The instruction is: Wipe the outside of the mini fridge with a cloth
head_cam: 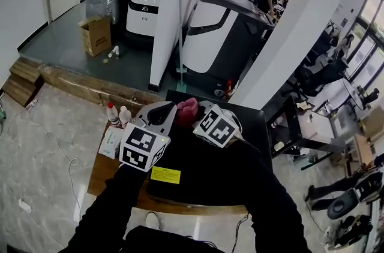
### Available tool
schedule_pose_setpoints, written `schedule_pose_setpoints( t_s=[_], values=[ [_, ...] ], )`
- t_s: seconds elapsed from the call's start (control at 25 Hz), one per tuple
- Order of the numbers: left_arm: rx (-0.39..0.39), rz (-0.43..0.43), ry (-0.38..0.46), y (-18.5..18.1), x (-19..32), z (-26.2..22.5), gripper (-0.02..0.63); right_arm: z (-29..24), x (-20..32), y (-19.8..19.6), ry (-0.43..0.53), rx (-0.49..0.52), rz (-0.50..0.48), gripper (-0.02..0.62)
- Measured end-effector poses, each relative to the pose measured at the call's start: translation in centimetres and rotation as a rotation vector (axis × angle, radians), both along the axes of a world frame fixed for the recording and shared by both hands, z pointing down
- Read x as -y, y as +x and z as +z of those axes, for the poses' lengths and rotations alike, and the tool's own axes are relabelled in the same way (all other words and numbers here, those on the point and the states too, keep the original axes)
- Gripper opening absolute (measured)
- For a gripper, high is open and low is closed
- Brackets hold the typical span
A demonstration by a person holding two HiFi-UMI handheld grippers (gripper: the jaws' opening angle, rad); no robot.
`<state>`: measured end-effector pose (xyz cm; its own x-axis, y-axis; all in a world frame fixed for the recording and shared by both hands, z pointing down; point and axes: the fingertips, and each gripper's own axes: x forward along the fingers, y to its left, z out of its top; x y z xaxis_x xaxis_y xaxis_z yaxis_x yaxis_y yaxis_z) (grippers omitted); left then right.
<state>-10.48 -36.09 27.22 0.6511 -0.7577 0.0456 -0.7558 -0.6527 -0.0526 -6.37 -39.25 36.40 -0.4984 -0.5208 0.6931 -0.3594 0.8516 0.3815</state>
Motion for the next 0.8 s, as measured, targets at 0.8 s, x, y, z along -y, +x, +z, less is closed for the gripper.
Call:
schedule_pose_setpoints(
  t_s=[0.8],
  values=[
    [0.047, -0.100, 0.023, 2.9, -12.4, -2.5, 0.006, -0.2, -18.2, 0.0, -0.188, -0.024, -0.237, 0.043]
  ],
)
